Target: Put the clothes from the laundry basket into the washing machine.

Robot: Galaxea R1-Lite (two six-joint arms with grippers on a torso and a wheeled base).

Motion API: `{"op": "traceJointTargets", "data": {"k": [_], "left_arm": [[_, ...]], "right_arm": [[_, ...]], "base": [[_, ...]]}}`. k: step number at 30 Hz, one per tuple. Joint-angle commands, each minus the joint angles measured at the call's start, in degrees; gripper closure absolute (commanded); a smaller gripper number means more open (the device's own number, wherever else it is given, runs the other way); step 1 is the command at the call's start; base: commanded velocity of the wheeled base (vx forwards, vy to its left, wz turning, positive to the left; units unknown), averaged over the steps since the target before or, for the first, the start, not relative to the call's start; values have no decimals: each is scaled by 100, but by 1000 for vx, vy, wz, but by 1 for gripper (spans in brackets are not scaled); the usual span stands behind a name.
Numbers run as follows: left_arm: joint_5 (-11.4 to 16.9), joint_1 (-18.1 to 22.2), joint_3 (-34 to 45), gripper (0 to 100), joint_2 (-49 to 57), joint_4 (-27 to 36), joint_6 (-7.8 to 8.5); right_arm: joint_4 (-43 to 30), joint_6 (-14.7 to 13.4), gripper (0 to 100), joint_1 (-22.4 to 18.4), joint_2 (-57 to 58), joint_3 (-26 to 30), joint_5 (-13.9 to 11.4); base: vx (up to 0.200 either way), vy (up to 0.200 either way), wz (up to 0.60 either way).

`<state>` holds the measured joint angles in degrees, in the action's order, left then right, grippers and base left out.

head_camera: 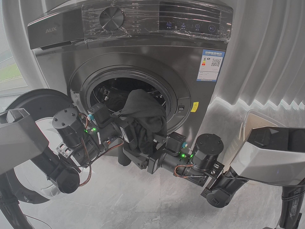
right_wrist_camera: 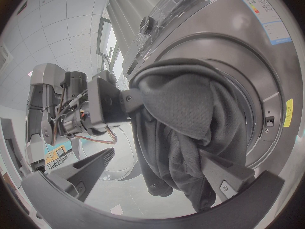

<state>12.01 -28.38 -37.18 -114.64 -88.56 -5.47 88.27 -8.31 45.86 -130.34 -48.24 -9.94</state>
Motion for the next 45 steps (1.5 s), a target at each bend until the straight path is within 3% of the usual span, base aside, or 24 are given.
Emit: {"op": "traceJointTargets", "data": {"k": [1,3,7,11,16,17,35,36,43,45], "left_arm": [[-164,-124,-8,100,-32,-3,-24],[-190,-168,-8,100,-41,-12,-33],[-489,-405,-17,100,-14,-3,-182],[-717,-528,-17,100,-32,-3,-244],[-753,-511,-26,100,-67,-3,-270],[-761,-493,-35,100,-67,-3,-288],[-796,-467,-8,100,-58,-3,-349],[-796,-467,-17,0,-41,-3,-393],[-805,-423,115,0,73,-3,-437],[-779,-185,194,0,346,-3,-446]], "right_arm": [[-12,5,0,11,-369,-379,53],[-21,5,0,11,-404,-476,79],[-91,-39,0,-60,-571,-871,440],[-117,-65,0,-104,-624,-1030,501],[-117,-100,0,-104,-659,-1047,616],[-117,-109,100,-104,-659,-1038,624],[-91,-118,100,-42,-562,-898,651],[-82,-118,100,-42,-562,-898,651],[-47,-118,100,-33,-413,-661,651],[-38,-153,100,-7,-229,-371,651]], "base": [[0,0,0],[0,0,0],[0,0,0],[0,0,0],[0,0,0],[0,0,0],[0,0,0],[0,0,0],[0,0,0],[0,0,0]]}}
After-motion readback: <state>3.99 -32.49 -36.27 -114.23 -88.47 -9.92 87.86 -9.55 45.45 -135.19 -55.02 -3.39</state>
